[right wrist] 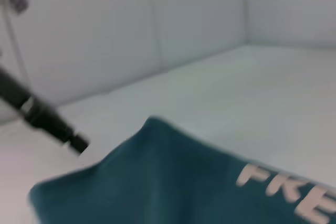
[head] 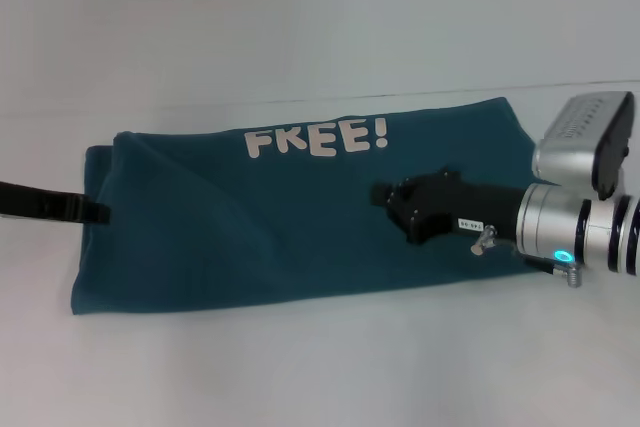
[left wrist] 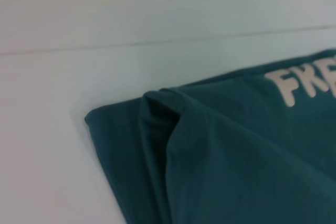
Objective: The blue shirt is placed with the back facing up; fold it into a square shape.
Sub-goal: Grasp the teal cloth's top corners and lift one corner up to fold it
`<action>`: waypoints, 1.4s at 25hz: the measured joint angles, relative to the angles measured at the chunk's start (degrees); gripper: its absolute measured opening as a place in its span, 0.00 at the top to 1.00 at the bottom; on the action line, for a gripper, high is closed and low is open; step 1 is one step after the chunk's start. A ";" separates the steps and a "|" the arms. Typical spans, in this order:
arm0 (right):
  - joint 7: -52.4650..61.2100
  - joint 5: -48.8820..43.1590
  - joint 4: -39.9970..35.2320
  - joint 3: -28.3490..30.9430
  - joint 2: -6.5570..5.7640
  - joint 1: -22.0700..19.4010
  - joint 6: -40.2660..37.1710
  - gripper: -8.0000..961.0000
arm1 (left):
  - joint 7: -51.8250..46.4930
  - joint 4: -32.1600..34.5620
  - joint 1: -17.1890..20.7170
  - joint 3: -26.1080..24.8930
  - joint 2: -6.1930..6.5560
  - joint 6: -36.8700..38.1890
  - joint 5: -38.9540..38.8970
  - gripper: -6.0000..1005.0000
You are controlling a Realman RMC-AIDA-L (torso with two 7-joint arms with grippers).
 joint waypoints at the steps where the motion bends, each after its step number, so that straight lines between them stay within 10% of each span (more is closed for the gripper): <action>1: 2.93 -3.09 -1.76 -0.03 0.00 0.01 -0.62 0.94 | 0.44 0.91 0.87 0.09 -0.29 0.29 -1.35 0.93; 10: 24.17 -20.08 -18.88 0.06 0.15 0.29 -13.23 0.90 | 5.91 3.17 8.65 0.04 -1.67 0.73 -9.15 0.57; 17: 28.09 -21.74 -22.37 0.08 0.22 0.74 -15.40 0.78 | 2.16 4.64 9.95 -0.49 -0.16 6.85 -8.80 0.34; 35: 28.04 -21.55 -22.59 0.31 0.22 0.52 -15.21 0.53 | -1.51 9.15 8.61 -0.22 -3.09 10.11 0.20 0.33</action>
